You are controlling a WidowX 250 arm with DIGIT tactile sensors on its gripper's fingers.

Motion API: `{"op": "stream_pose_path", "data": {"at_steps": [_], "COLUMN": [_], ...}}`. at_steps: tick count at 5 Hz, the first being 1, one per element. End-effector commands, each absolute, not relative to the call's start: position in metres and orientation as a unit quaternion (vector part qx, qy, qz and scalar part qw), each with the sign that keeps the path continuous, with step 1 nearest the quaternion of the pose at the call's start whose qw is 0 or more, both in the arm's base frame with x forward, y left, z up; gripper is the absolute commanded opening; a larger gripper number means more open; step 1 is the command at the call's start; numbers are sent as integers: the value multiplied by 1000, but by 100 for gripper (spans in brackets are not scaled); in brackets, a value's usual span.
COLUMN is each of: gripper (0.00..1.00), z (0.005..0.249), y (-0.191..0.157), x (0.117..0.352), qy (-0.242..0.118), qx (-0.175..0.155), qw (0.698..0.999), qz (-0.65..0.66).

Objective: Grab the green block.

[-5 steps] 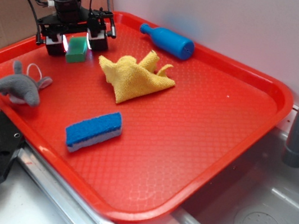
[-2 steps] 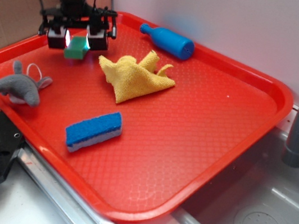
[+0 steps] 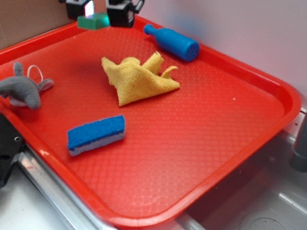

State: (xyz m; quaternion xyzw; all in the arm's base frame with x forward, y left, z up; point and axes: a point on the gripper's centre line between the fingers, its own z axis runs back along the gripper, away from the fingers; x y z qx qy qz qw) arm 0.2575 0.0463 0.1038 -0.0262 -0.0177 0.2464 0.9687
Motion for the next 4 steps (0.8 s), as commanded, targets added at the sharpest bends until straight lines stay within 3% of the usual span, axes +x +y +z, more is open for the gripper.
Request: {"op": "stream_pose_path", "data": {"at_steps": [1,3,4], "gripper": [0,0,0], "z": [198,226,224], "y": [10,0,-1], "x": [229,194,199], "qy": [-85,-84,-68], "qx": [-92,-115,-115], "qw": [983,986,986], "qz": [132,86,100]}}
